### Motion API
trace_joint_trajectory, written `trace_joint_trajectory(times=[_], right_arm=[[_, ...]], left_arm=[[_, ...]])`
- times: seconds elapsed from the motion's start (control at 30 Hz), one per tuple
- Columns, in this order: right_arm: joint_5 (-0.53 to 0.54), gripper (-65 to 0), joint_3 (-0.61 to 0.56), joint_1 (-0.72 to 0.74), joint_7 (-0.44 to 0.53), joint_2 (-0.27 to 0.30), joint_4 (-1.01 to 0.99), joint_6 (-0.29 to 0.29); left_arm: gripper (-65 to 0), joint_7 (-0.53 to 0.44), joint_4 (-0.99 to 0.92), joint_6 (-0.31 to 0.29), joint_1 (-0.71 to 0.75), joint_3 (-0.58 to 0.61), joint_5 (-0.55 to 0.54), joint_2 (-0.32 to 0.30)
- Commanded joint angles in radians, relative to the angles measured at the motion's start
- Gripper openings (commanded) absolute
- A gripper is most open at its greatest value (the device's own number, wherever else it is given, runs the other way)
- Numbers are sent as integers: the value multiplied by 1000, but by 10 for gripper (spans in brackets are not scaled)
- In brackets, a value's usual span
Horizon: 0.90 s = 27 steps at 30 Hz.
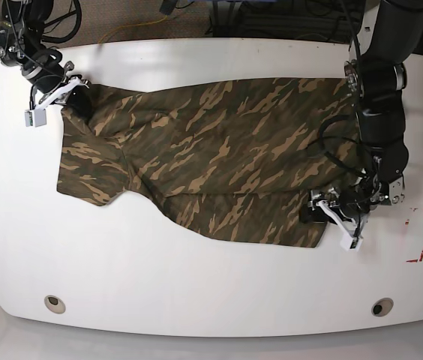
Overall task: Fold the T-shirt properly
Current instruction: 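Regrasp the shirt's hem corner with the left gripper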
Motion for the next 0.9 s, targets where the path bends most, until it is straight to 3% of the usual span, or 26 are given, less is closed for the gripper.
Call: trace_joint_trajectory(times=[0.0,0.2,0.33,0.4,0.5,0.63,0.77,0.87], right_arm=[[16,-650,9,16,19,17,20,6],[16,-650,9,21,19,17,20,6],[16,-650,9,23,19,17,20,6],[14,-650,9,23,19,17,18,6],[11,-650,9,35,19,17,15,6],[8,-650,9,47,19,17,14,6],[7,-650,7,101,19,21,12,3],[5,-650,7,148,19,26,12,2]], left_arm=[[-154,32,-22,-3,-17,2,7,35],[-169,27,-36,-1,-15,2,7,61],[-381,25,-36,17,-17,1,7,61],[-512,21,-31,83,-15,2,7,61],[-637,-13,-27,172,-12,2,8,55],[-649,-17,-14,178,-12,2,4,32],[-649,-8,127,181,37,-2,4,18],[-650,75,285,183,78,-4,4,-3]])
